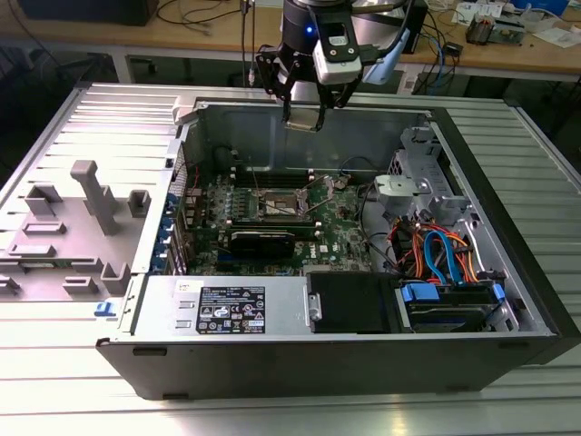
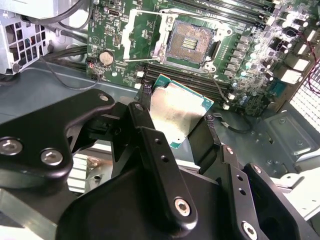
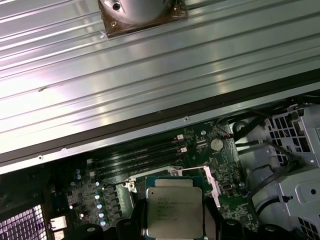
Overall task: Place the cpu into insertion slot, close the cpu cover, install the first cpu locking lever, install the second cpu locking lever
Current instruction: 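Place the cpu into insertion slot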
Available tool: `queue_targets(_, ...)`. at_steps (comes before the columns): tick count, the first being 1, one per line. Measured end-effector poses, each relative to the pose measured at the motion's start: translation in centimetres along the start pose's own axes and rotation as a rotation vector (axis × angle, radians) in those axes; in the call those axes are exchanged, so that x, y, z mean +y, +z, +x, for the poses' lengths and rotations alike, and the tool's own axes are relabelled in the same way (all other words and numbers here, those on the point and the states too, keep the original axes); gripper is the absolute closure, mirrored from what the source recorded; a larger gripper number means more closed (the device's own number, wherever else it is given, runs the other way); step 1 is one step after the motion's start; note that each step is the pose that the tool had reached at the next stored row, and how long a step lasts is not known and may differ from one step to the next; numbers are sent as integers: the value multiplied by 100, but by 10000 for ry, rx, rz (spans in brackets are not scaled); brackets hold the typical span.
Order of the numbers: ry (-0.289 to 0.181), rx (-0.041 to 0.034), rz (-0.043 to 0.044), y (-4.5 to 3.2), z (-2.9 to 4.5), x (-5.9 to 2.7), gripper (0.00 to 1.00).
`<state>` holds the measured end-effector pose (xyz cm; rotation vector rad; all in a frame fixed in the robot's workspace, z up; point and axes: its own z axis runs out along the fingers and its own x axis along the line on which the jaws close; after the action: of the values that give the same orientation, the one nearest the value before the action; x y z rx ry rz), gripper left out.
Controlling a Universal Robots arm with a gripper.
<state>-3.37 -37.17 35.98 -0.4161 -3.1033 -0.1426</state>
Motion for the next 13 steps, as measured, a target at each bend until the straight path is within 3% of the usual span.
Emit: queue_targets(13, 204, -18, -4, 0, 0, 0, 45)
